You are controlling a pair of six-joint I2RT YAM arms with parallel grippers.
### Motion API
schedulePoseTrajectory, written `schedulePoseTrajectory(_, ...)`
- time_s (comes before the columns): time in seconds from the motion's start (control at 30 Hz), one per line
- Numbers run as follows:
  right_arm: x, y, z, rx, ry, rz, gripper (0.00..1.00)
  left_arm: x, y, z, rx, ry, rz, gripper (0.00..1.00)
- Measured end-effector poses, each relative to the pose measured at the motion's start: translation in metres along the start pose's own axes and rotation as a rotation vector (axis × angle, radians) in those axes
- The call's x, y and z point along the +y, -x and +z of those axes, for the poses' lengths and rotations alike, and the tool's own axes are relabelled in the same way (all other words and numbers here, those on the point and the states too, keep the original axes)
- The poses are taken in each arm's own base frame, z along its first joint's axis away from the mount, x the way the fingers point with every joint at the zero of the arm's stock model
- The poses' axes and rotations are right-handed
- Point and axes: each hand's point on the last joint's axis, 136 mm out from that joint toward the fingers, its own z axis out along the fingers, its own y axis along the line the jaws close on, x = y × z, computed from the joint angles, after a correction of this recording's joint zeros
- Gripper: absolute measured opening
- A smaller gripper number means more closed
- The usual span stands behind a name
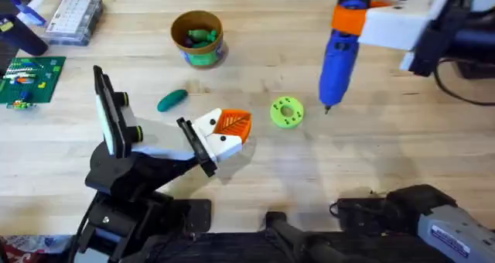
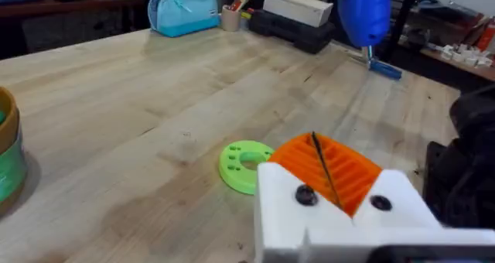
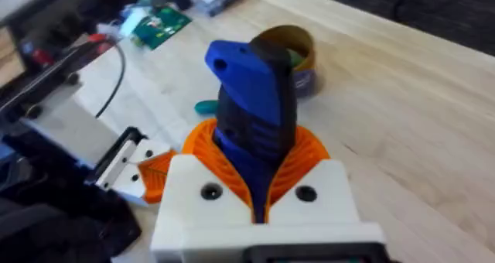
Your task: Pick up the gripper from the table and insert it into the empty holder that is missing its gripper. Then pick up a screw, insert it into the mounting hole, and use the screwdriver to tighten it. Finally, clean up the table by picking up the vegetable and placing it into the bucket.
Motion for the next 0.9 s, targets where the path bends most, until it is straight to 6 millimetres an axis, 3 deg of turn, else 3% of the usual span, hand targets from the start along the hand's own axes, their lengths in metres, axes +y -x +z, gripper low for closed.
schedulePoseTrajectory(0.13, 0.01, -0.01, 0.016, 0.05, 0.061, 0.02, 0.051, 0.0, 0.0, 0.0, 0.0, 0.0, 0.0, 0.014)
schedulePoseTrajectory(0.37, 0.003, -0.016, 0.031, 0.077, 0.074, 0.054, 0.051, 0.0, 0.0, 0.0, 0.0, 0.0, 0.0, 0.014)
schedulePoseTrajectory(0.5, 0.004, -0.008, 0.022, 0.04, 0.038, 0.027, 0.051, 0.0, 0.0, 0.0, 0.0, 0.0, 0.0, 0.014)
schedulePoseTrajectory(0.73, 0.02, 0.016, -0.013, -0.124, -0.038, -0.111, 0.051, 0.0, 0.0, 0.0, 0.0, 0.0, -0.001, 0.014)
schedulePoseTrajectory(0.9, 0.031, 0.023, -0.011, -0.266, 0.001, -0.211, 0.05, 0.0, 0.0, 0.0, 0.0, 0.0, 0.0, 0.014)
